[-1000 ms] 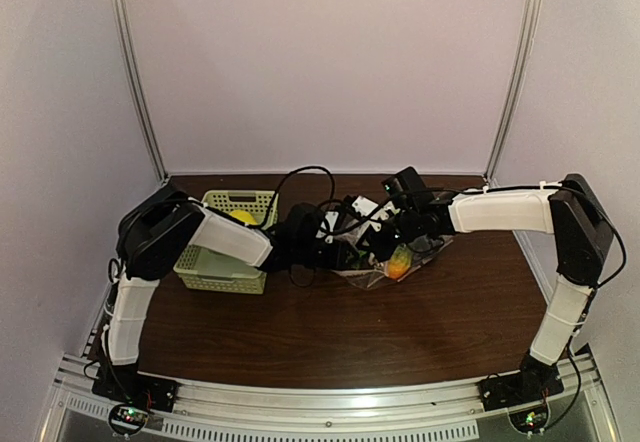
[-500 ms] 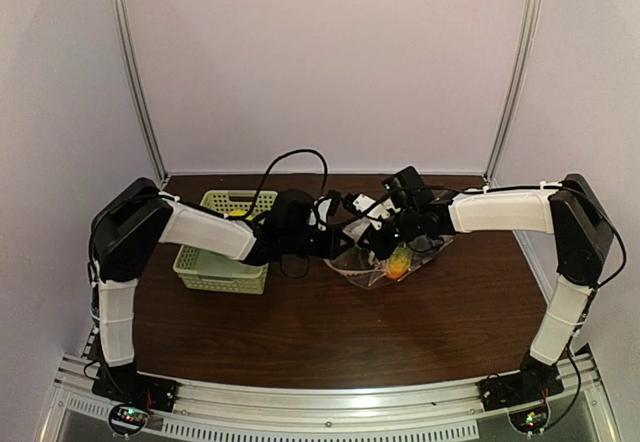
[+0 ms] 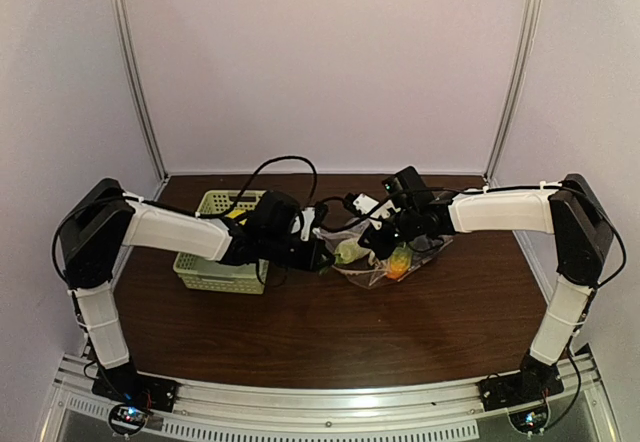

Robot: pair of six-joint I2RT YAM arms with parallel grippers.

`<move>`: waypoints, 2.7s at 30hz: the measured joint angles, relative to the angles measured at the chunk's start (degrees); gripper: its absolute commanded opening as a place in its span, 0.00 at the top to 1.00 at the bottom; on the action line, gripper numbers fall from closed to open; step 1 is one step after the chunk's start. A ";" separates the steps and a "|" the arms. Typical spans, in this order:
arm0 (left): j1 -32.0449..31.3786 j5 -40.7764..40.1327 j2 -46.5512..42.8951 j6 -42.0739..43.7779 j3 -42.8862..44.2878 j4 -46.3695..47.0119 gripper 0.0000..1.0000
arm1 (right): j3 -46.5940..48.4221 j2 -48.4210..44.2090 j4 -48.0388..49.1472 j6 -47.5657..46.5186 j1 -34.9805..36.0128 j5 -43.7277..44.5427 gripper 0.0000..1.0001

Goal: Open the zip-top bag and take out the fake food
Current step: Adjust the fake vegetable in the zipper food storage bag, then pick up the fake vegetable from the zipper food storage bag, then place the fake vegetable in the bin.

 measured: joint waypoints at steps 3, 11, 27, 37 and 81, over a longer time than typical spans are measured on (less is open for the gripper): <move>0.00 -0.28 -1.44 0.57 -1.70 -1.90 0.90 | 0.00 0.00 -0.07 -0.02 0.00 0.00 1.00; 0.00 -1.51 -2.29 2.71 -3.78 -3.56 0.47 | 0.00 0.24 -0.15 -0.17 0.00 -0.02 1.00; 1.31 -1.29 3.52 5.79 3.13 2.34 0.38 | 0.00 1.31 -0.37 -0.20 0.00 0.00 1.00; 1.53 -1.42 11.17 6.08 10.05 1.42 0.33 | 0.00 1.31 -0.37 -0.20 0.00 -0.02 1.00; 3.72 -23.19 -36.87 6.03 -10.12 -30.10 0.75 | 0.35 1.07 -1.20 -1.27 -0.02 0.87 1.00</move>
